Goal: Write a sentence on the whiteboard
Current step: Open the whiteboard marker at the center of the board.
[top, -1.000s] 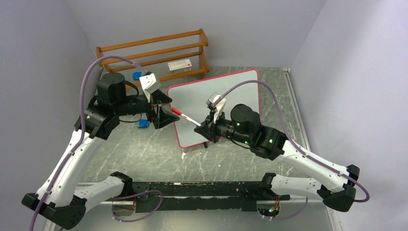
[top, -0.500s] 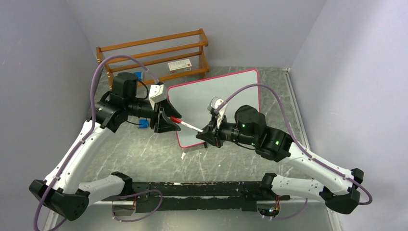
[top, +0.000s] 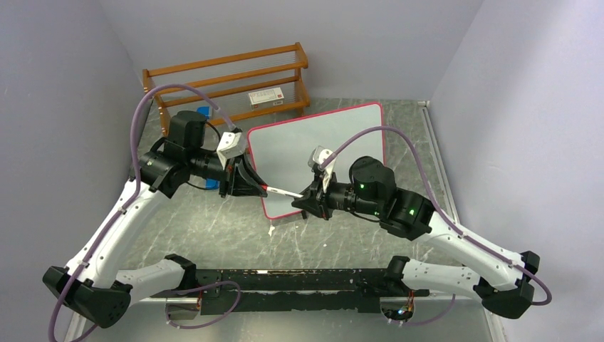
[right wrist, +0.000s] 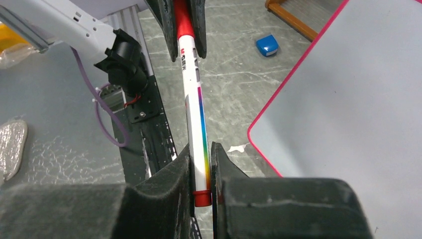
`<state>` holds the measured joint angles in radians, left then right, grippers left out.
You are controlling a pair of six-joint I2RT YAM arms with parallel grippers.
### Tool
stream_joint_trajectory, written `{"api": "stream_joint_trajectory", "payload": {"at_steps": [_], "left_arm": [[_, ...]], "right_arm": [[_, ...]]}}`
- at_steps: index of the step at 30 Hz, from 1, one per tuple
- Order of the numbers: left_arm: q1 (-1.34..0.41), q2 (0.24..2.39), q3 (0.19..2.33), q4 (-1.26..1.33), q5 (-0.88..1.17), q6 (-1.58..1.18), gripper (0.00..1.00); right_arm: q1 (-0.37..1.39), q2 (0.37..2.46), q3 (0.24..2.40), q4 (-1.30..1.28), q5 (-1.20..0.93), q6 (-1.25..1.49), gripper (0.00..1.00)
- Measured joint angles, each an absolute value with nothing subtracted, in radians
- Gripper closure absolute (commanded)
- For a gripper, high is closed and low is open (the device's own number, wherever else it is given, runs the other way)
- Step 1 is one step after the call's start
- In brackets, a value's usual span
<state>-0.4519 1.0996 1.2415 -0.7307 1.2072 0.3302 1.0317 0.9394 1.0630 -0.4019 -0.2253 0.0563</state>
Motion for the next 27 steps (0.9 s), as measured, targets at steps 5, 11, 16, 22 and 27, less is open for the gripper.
{"api": "stream_joint_trajectory", "payload": {"at_steps": [5,11,16,22,27], "left_arm": [[-0.455,1.097,1.23,-0.723,1.232,0.316,0.95],[-0.455,1.074,1.129,-0.581,1.226,0.212,0.95],[-0.455,1.065,1.038,-0.409,1.227,0.071,0.95],[-0.455,1.029,0.979,-0.228,1.235,-0.074,0.95],[-0.455,1.0,0.957,-0.115,1.235,-0.163,0.95]], "right_arm": [[1.031,0.922,1.039,-0.387,-0.229,0.049,0.62],[1.011,0.892,0.973,-0.293,-0.251,0.099,0.38],[0.939,0.868,0.919,-0.189,-0.328,0.165,0.32],[0.786,0.878,0.88,-0.049,-0.466,0.284,0.34],[0.739,0.914,0.869,0.052,-0.565,0.379,0.37]]}}
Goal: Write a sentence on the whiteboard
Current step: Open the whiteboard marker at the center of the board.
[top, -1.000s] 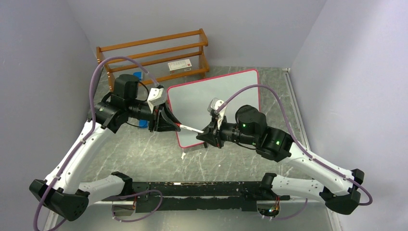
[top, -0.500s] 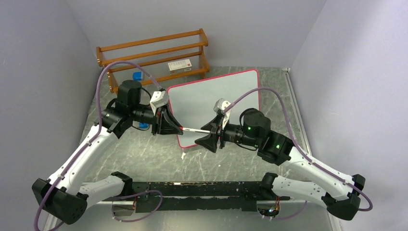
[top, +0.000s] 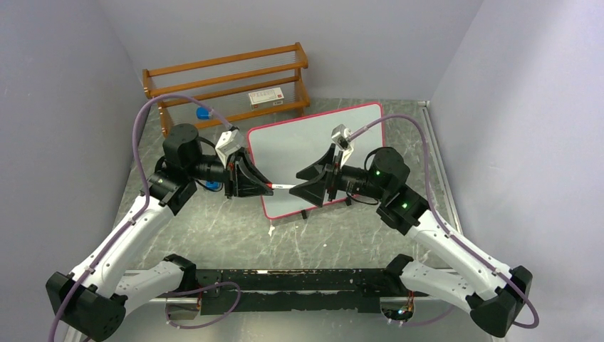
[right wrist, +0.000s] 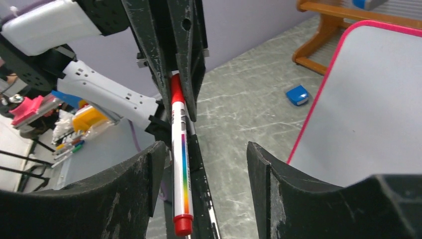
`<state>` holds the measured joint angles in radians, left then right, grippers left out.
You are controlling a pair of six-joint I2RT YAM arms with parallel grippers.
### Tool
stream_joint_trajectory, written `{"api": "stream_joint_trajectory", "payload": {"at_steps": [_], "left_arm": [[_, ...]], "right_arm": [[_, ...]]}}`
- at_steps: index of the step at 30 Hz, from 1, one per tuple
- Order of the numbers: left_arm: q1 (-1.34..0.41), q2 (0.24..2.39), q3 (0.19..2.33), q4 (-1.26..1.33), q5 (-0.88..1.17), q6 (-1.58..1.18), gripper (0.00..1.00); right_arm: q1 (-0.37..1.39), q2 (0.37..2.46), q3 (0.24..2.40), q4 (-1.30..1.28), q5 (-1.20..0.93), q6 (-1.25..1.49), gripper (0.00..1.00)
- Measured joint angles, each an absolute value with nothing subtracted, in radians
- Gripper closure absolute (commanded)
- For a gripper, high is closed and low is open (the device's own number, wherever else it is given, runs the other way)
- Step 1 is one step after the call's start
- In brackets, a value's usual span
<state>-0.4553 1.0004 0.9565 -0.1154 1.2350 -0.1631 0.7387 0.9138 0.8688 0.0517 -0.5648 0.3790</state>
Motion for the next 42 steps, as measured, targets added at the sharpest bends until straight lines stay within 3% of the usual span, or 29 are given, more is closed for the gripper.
{"api": "stream_joint_trajectory", "payload": {"at_steps": [7,28,36,42], "left_arm": [[-0.455,1.003,0.949,-0.041,1.23,-0.237,0.95],[-0.455,1.038,0.974,-0.141,1.204,-0.214,0.95],[-0.455,1.038,0.975,-0.14,1.205,-0.221,0.95],[-0.455,1.038,0.975,-0.14,1.205,-0.229,0.95]], "right_arm": [[0.738,0.945,0.87,0.101,-0.63,0.43,0.46],[0.736,0.965,0.901,0.093,-0.662,0.447,0.53],[0.736,0.974,0.902,0.088,-0.667,0.443,0.68],[0.735,0.986,0.902,0.088,-0.674,0.442,0.71]]}}
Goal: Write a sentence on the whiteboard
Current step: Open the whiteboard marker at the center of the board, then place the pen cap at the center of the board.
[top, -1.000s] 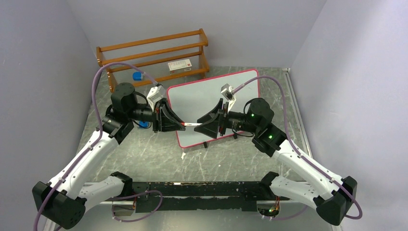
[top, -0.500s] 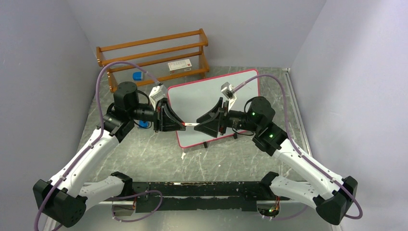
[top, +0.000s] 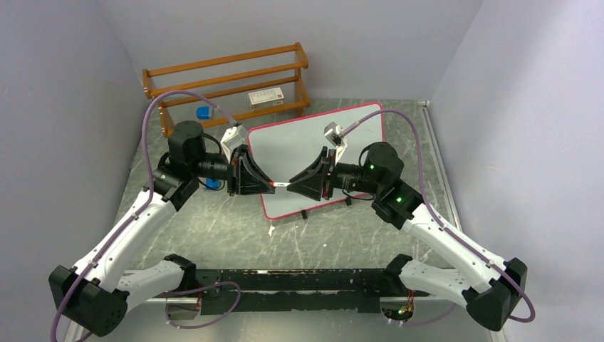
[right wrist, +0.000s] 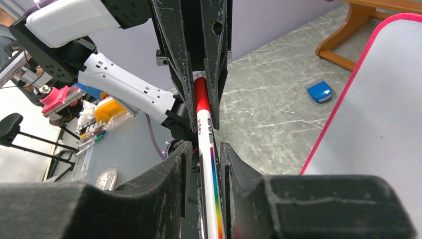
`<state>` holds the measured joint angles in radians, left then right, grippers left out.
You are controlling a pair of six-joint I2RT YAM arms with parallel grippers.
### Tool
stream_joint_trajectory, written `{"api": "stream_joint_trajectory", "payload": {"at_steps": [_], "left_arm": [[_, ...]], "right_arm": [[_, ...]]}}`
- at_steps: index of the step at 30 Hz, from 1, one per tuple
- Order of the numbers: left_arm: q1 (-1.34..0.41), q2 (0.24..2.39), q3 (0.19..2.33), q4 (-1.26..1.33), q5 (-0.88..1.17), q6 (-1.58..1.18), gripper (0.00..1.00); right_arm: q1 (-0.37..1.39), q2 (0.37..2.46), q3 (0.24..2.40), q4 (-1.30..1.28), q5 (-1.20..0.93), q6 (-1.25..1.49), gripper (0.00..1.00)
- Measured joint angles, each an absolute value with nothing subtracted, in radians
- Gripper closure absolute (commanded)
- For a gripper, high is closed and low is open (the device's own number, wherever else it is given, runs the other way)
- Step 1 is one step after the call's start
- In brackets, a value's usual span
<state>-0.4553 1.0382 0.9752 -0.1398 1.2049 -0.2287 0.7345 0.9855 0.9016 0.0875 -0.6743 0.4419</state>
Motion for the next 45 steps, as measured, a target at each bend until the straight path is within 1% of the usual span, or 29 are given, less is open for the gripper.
{"api": "stream_joint_trajectory", "payload": {"at_steps": [2,5,6,8,9,23,29,35,39,45], "left_arm": [[-0.455,1.039,0.976,-0.14,1.206,-0.229,0.95],[-0.455,1.043,0.986,-0.142,1.208,-0.23,0.95],[-0.455,1.043,0.988,-0.142,1.208,-0.229,0.95],[-0.455,1.043,0.989,-0.147,1.213,-0.229,0.95],[-0.455,1.044,0.991,-0.149,1.216,-0.229,0.95],[-0.458,1.053,1.003,-0.162,1.209,-0.228,0.95],[-0.344,1.053,1.003,-0.173,1.217,-0.235,0.95],[-0.334,1.053,1.003,-0.244,1.201,-0.189,0.95],[-0.361,1.052,1.002,-0.334,1.086,-0.149,0.95],[-0.558,1.036,0.946,-0.414,0.803,-0.147,0.95]], "right_arm": [[0.735,0.986,0.902,0.088,-0.675,0.441,0.74],[0.734,0.986,0.902,0.088,-0.675,0.439,0.82],[0.734,0.986,0.902,0.088,-0.678,0.439,0.86],[0.734,0.985,0.904,0.089,-0.686,0.435,0.98],[0.734,0.985,0.906,0.087,-0.691,0.431,1.0],[0.718,0.967,0.939,-0.006,-0.694,0.352,1.0],[0.638,0.892,0.942,-0.106,-0.7,0.289,1.0],[0.61,0.86,0.942,-0.18,-0.688,0.243,1.0],[0.608,0.817,0.942,-0.229,-0.618,0.223,1.0],[0.607,0.759,0.952,-0.316,-0.453,0.186,1.0]]}}
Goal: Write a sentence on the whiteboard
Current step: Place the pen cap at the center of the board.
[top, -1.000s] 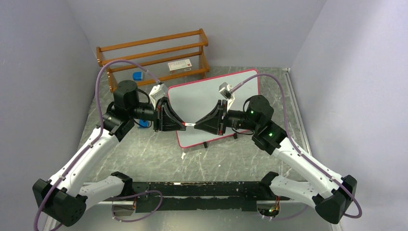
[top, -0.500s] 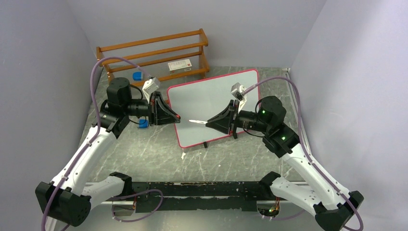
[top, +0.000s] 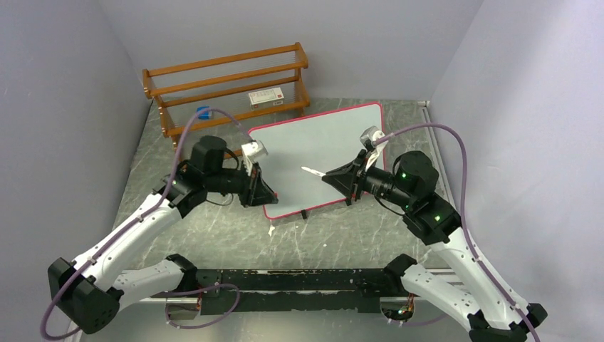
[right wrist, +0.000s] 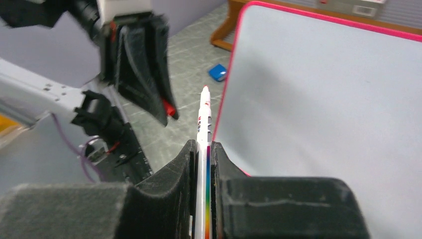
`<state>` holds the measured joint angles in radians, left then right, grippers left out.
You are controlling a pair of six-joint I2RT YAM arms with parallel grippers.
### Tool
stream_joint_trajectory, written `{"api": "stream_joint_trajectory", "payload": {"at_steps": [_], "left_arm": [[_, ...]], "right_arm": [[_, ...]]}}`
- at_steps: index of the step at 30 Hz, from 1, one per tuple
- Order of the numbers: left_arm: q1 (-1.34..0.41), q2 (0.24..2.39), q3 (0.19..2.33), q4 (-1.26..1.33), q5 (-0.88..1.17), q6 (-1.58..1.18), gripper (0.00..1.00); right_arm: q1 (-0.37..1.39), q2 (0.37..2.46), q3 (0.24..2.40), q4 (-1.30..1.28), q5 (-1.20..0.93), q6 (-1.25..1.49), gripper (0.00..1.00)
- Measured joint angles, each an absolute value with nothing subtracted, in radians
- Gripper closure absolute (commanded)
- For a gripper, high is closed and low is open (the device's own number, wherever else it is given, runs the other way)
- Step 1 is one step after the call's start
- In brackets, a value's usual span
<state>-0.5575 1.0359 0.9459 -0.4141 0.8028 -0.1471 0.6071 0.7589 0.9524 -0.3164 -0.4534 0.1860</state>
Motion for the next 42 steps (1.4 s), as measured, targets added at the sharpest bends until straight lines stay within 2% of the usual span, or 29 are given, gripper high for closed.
{"api": "stream_joint_trajectory", "payload": {"at_steps": [11,14,18,27,36,42], "left_arm": [[-0.973,1.089,0.885,-0.465,0.261,-0.214,0.95],[-1.117,1.159,0.852,-0.46,0.128,-0.252,0.95],[-1.226,1.283,0.834,-0.449,0.032,-0.295,0.95],[-1.274,1.522,0.868,-0.436,-0.067,-0.318,0.95],[-1.274,1.662,0.938,-0.441,-0.109,-0.295,0.9],[-1.274,1.702,0.981,-0.443,-0.133,-0.283,0.78]], "right_arm": [[0.606,0.684,0.962,-0.453,-0.183,0.133,1.0],[0.606,0.654,0.962,-0.47,-0.126,0.128,1.0],[0.606,0.637,0.962,-0.485,-0.077,0.126,1.0],[0.606,0.63,0.957,-0.494,-0.033,0.126,1.0],[0.606,0.622,0.957,-0.496,-0.025,0.126,1.0],[0.606,0.622,0.957,-0.499,-0.026,0.126,1.0]]}}
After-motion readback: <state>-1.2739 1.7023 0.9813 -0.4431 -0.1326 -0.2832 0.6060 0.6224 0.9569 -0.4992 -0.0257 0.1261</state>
